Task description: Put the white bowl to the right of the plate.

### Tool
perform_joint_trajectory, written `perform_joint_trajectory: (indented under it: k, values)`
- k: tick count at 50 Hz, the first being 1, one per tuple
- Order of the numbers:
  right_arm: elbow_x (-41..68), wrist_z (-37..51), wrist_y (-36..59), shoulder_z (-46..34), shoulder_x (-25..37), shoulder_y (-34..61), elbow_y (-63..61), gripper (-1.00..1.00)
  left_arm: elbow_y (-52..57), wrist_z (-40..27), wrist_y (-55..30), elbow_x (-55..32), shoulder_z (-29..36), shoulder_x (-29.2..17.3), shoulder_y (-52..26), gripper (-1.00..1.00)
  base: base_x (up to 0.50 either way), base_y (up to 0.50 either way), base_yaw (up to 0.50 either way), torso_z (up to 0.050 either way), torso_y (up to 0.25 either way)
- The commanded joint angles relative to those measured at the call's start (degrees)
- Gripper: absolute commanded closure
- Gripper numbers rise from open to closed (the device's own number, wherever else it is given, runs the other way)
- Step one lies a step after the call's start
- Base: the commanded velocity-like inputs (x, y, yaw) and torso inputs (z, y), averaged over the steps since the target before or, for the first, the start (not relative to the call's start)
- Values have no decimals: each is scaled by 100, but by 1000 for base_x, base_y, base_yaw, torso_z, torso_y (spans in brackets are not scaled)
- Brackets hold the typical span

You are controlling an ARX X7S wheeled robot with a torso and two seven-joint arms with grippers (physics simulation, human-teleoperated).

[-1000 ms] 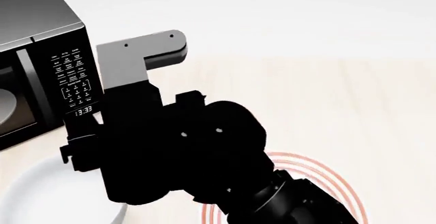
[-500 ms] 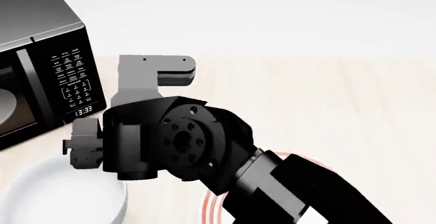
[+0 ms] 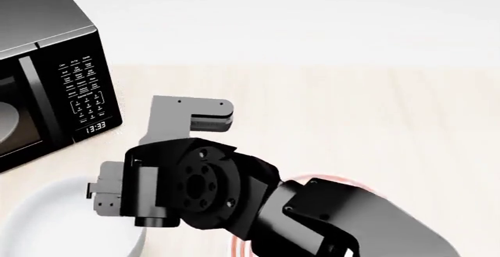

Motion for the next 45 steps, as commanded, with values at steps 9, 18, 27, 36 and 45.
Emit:
perform_joint_trajectory:
  k: [9, 18, 27, 36, 45]
  values:
    - [-178, -477, -214, -304, -3, -132, -586, -100, -4, -27, 33, -10, 59, -35, 17, -100, 0, 0, 0, 0, 0]
    - [-204, -733, -272, -285, -3, -164, -673, -100, -17, -48, 20, -13, 88, -58, 4, -100, 0, 0, 0, 0, 0]
    - [-133, -1049, -319, -309, -3, -270, -421, -100, -17, -66, 29, -18, 106, -74, 8, -100, 0, 0, 0, 0, 0]
    - [-225, -1189, -288, -317, -3, -496, -214, -100, 6, -74, 78, -55, 71, -82, 61, -100, 0, 0, 0, 0, 0]
    - [-382, -1249, -231, -316, -3, -673, -190, -100, 20, -86, 77, -75, 88, -96, 71, -100, 0, 0, 0, 0, 0]
